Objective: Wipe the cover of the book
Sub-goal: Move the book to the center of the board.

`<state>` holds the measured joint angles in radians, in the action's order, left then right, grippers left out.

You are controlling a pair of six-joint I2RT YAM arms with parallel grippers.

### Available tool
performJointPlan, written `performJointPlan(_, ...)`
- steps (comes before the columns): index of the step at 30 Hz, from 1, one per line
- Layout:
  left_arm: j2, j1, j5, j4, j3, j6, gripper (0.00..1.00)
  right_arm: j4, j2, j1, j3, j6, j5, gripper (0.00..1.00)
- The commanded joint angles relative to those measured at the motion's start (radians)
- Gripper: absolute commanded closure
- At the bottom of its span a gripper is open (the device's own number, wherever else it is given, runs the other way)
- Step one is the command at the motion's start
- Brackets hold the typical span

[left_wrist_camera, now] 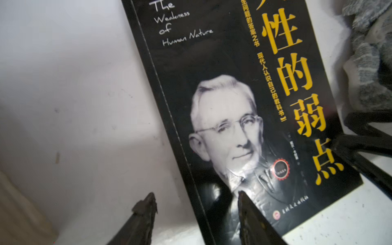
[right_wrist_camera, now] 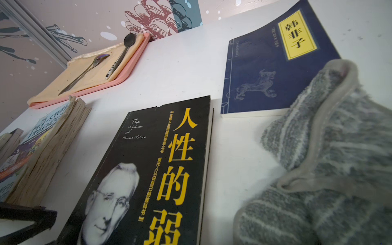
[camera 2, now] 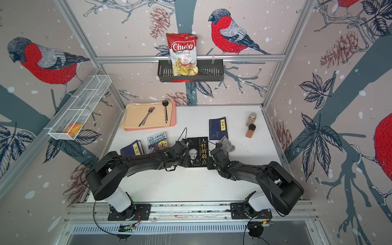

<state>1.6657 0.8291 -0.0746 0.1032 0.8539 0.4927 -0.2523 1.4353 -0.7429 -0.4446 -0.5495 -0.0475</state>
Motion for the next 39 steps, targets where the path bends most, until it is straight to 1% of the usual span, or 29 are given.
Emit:
performJointPlan(1, 0.018, -0.012, 0.043, -0.061, -0.004, -0.004, 0.47, -0.059, 0.040, -0.009, -0.008, -0.009, 0.059, 0.59)
performJointPlan(3, 0.033, -0.021, 0.058, -0.078, -0.004, -0.012, 0.53, -0.083, 0.070, -0.012, -0.019, -0.012, 0.083, 0.62)
performJointPlan(7, 0.044, -0.047, 0.074, -0.099, -0.004, -0.019, 0.60, -0.111, 0.132, -0.017, -0.058, -0.007, 0.109, 0.64)
performJointPlan(10, 0.046, -0.074, 0.062, -0.094, -0.003, -0.022, 0.67, -0.099, 0.189, -0.020, -0.122, 0.010, 0.108, 0.65)
performJointPlan(12, 0.043, -0.094, 0.047, -0.088, -0.001, -0.025, 0.70, -0.090, 0.229, -0.023, -0.177, 0.027, 0.106, 0.65)
performJointPlan(16, 0.042, -0.141, 0.044, -0.088, 0.000, -0.035, 0.71, -0.060, 0.320, -0.024, -0.294, 0.055, 0.110, 0.67)
performJointPlan(20, 0.041, -0.171, 0.036, -0.080, 0.005, -0.054, 0.72, -0.043, 0.399, -0.024, -0.385, 0.076, 0.115, 0.67)
performJointPlan(24, 0.068, -0.200, 0.027, -0.059, 0.025, -0.080, 0.72, -0.027, 0.459, -0.021, -0.453, 0.087, 0.129, 0.67)
performJointPlan(33, 0.092, -0.222, 0.019, -0.033, 0.057, -0.099, 0.70, -0.005, 0.527, -0.022, -0.538, 0.103, 0.147, 0.67)
performJointPlan(36, 0.081, -0.222, 0.000, -0.017, 0.062, -0.101, 0.65, -0.010, 0.533, -0.022, -0.546, 0.103, 0.158, 0.67)
performJointPlan(39, 0.069, -0.222, -0.027, 0.000, 0.074, -0.105, 0.54, -0.025, 0.528, -0.022, -0.546, 0.114, 0.184, 0.64)
